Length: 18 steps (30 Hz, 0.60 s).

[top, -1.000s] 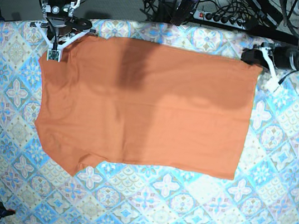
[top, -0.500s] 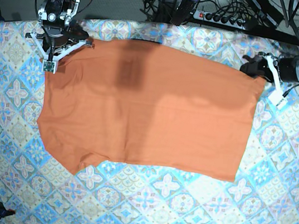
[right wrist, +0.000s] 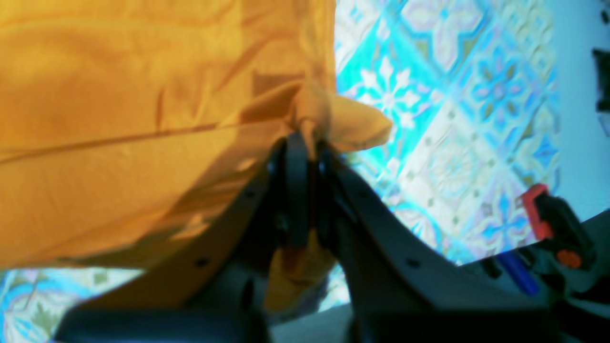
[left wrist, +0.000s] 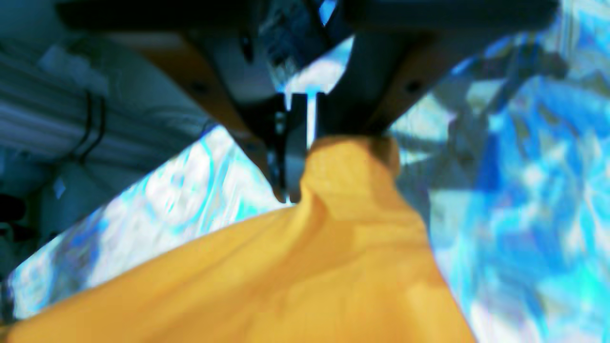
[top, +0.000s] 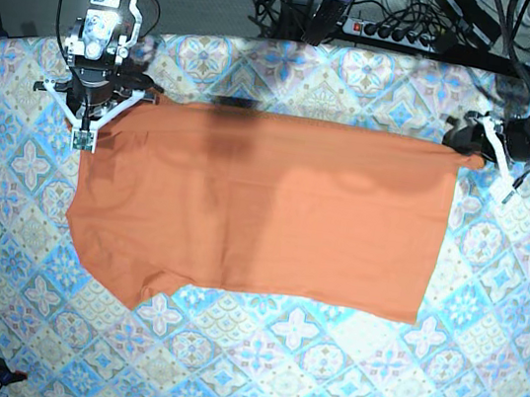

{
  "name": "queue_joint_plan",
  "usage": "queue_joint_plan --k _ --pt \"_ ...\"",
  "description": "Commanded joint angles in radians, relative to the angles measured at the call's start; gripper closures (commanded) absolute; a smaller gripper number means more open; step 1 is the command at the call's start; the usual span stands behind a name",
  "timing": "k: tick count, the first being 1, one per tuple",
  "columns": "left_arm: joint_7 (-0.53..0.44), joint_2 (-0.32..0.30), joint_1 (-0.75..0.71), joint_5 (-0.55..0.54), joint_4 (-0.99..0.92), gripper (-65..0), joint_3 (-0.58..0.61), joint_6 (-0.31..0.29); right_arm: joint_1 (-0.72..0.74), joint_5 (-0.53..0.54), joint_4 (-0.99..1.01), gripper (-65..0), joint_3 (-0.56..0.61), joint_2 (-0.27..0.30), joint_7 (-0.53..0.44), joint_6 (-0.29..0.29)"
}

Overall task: Fold the T-shirt properly
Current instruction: 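Lift the gripped shirt edge with both grippers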

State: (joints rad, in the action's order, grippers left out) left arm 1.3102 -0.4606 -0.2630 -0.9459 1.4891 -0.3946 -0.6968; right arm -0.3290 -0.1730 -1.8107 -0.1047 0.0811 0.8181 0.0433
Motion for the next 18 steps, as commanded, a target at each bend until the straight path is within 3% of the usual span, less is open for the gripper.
queue_joint_plan --k 1,5,18 --pt "-0.004 -0.019 0.024 0.011 -0.031 0.0 -0.008 -0.001 0.02 -0.015 -0.011 0.0 -0.003 0.007 -0.015 -0.01" --pt "-0.002 -0.02 0.098 0.066 -0.123 0.0 0.01 -0.001 0.044 -0.02 0.033 0.0 -0.003 0.006 -0.015 -0.01" --pt "-0.002 -0.019 0.202 0.113 -0.17 0.0 0.049 -0.001 0.132 -0.02 0.16 0.0 -0.003 0.006 -0.023 -0.01"
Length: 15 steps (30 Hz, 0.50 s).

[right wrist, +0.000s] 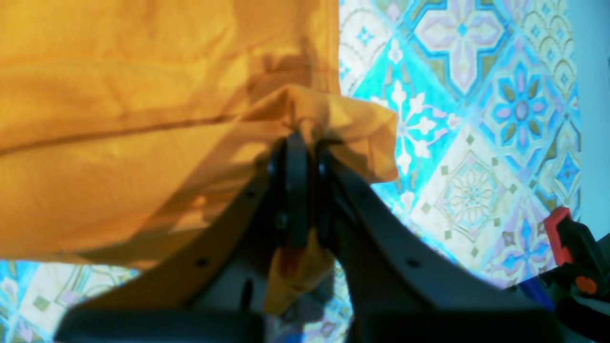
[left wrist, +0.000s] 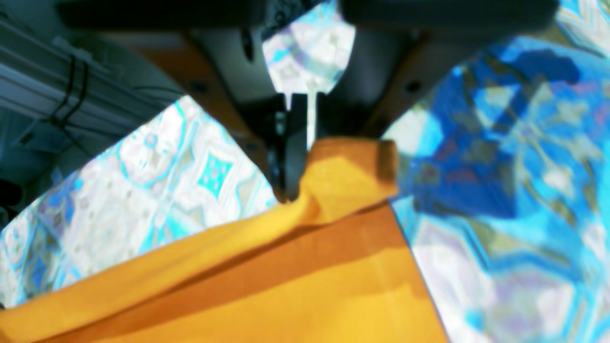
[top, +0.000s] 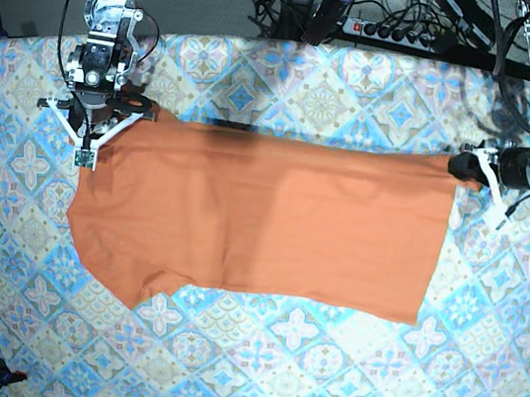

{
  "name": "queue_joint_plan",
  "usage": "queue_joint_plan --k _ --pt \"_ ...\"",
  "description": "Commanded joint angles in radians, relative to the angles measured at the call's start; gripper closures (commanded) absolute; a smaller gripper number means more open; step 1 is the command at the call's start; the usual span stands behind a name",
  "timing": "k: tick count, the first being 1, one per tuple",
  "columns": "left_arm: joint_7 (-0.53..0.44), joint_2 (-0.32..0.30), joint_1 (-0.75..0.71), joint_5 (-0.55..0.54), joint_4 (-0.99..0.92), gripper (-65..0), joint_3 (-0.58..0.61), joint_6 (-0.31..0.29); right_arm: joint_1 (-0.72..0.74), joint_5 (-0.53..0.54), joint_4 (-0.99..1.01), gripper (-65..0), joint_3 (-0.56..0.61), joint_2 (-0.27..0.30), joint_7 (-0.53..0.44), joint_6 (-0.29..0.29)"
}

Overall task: Fold the T-shirt properly
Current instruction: 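Lift the gripped shirt edge with both grippers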

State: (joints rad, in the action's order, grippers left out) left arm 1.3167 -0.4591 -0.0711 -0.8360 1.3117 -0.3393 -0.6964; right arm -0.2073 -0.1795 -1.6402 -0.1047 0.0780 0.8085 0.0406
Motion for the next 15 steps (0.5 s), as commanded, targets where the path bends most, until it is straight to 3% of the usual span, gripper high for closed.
queue_joint_plan --k 1,7,15 --pt "-0.009 -0.02 0.023 0.014 -0.01 0.0 -0.007 -0.002 0.021 -0.013 0.001 0.0 -0.002 0.009 -0.013 -0.008" --pt "-0.009 0.032 0.089 0.146 -0.064 0.0 0.004 -0.002 0.087 -0.015 0.116 0.0 -0.002 0.009 -0.016 -0.006" --pt "-0.013 0.07 0.136 0.251 -0.065 0.0 0.041 -0.002 0.09 -0.015 0.122 0.0 -0.002 0.009 -0.051 -0.006"
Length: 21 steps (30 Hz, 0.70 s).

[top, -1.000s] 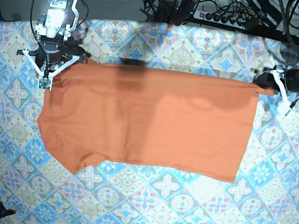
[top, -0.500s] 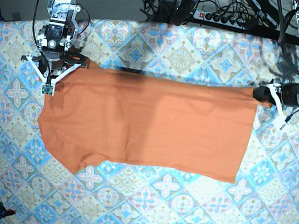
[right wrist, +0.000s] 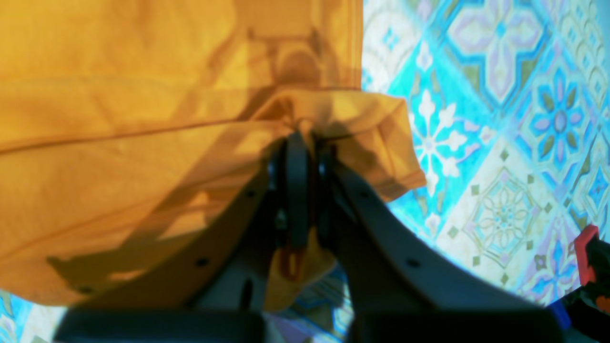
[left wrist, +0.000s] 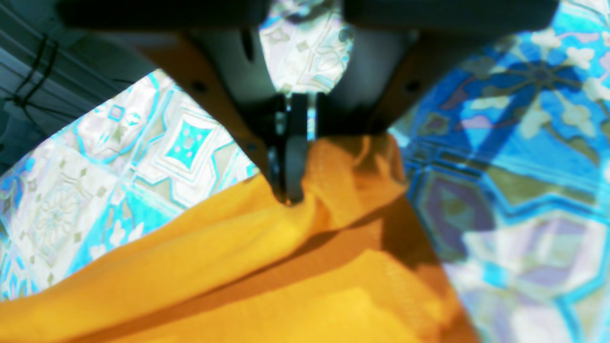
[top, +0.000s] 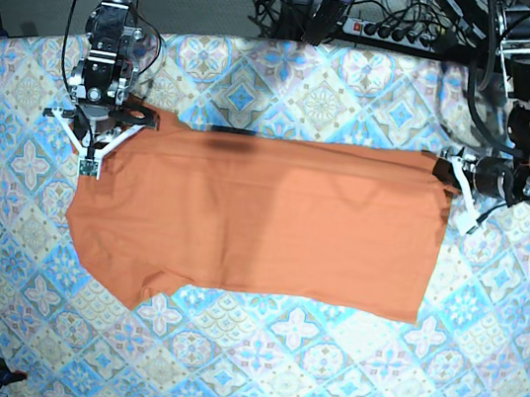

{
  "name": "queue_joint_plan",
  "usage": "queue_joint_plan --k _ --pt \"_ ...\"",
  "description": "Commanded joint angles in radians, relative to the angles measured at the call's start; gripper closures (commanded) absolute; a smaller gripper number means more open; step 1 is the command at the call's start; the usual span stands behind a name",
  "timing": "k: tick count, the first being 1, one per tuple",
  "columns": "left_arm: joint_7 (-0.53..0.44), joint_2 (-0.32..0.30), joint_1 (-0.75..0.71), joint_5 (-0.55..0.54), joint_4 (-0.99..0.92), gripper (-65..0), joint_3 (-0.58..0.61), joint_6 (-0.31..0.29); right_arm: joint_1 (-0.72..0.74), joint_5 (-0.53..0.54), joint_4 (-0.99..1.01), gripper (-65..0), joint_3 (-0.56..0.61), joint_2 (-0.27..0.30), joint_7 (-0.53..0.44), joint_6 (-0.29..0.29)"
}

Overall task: Fold the T-shirt properly
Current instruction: 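Lift the gripped shirt edge with both grippers, then pull the right gripper outward along the shirt edge, stretching it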

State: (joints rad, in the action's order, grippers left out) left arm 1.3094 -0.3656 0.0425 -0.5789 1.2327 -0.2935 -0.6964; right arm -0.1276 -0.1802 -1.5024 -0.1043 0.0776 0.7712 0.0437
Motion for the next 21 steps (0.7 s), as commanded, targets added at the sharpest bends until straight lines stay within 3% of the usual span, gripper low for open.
queue_joint_plan --k 1,4,12,19,21 --pt "-0.006 -0.022 0.024 0.004 0.014 0.0 -0.005 -0.002 0.012 -0.014 -0.016 0.0 -0.002 0.009 -0.012 -0.009" --pt "-0.008 -0.022 0.026 0.017 0.014 0.0 -0.005 -0.002 0.012 -0.014 -0.016 -3.0 -0.002 0.009 -0.011 -0.009" --pt "-0.009 -0.022 0.027 0.017 0.014 0.0 -0.006 -0.002 0.012 -0.015 -0.025 -18.7 -0.002 0.012 -0.014 -0.003" --pt "-0.009 -0.022 0.027 0.017 0.014 -25.8 -0.006 -0.002 0.03 -0.015 -0.028 -21.1 0.019 0.014 -0.014 0.034" --pt "-0.009 -0.022 0.027 0.017 0.014 -30.3 -0.006 -0.002 0.055 -0.015 -0.028 -21.1 0.024 0.014 -0.014 0.034"
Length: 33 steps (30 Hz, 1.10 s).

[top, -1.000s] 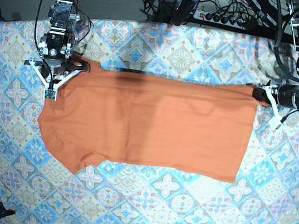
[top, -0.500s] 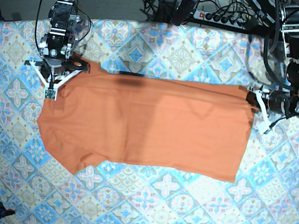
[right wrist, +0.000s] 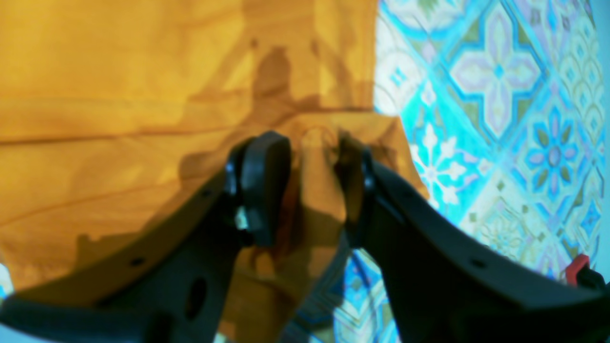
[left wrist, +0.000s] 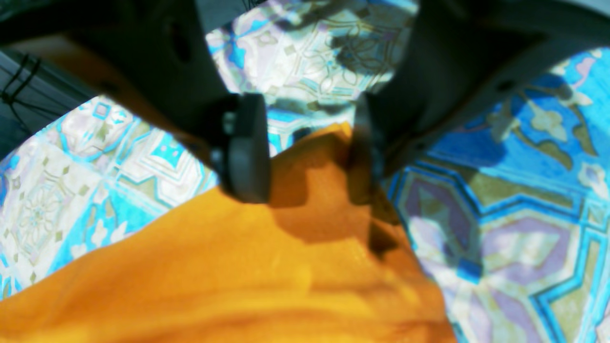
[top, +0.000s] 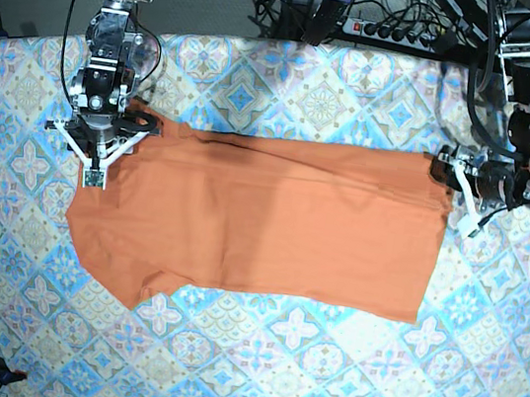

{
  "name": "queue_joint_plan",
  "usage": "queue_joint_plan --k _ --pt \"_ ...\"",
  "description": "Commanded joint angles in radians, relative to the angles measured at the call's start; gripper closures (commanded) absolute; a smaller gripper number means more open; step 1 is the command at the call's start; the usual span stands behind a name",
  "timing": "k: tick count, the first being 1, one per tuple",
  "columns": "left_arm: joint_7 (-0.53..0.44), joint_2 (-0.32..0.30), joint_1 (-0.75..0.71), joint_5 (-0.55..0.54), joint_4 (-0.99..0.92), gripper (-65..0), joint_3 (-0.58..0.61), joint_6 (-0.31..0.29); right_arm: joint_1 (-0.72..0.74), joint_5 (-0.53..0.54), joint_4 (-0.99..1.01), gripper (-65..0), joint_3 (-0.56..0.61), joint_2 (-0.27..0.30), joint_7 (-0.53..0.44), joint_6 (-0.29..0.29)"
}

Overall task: Fold the T-shirt properly
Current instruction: 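Pull the right gripper outward along the shirt edge, stretching it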

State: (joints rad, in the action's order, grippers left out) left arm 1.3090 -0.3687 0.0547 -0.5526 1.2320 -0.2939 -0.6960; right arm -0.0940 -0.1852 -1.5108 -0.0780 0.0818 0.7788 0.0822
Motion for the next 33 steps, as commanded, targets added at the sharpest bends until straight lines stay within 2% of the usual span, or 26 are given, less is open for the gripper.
queue_joint_plan --k 1,8,14,18,26,33 --pt "-0.009 -0.019 0.015 -0.01 0.015 -31.7 -0.006 -0.002 0.029 -0.01 -0.02 -21.1 -0.003 0.009 -0.022 -0.005" --pt "-0.009 -0.019 0.015 -0.011 0.015 -32.8 -0.006 -0.002 0.064 -0.01 -0.024 -21.0 -0.003 0.009 -0.022 -0.005" --pt "-0.003 -0.02 0.009 -0.017 0.019 -32.7 -0.006 -0.002 0.055 -0.01 -0.184 -21.0 -0.012 0.009 -0.022 -0.008" --pt "-0.007 -0.02 0.007 -0.021 0.021 -32.7 -0.006 -0.002 0.03 -0.01 -0.27 -21.0 -0.059 0.009 -0.02 -0.009" --pt "-0.003 -0.02 0.007 -0.017 0.182 -32.7 -0.02 -0.002 0.006 -0.01 -0.27 -21.2 -0.059 0.009 -0.015 -0.009" --pt "0.016 -0.023 -0.051 -0.019 0.205 -32.7 -0.097 -0.002 -0.017 -0.009 -0.271 -21.4 -0.067 0.009 -0.011 -0.008"
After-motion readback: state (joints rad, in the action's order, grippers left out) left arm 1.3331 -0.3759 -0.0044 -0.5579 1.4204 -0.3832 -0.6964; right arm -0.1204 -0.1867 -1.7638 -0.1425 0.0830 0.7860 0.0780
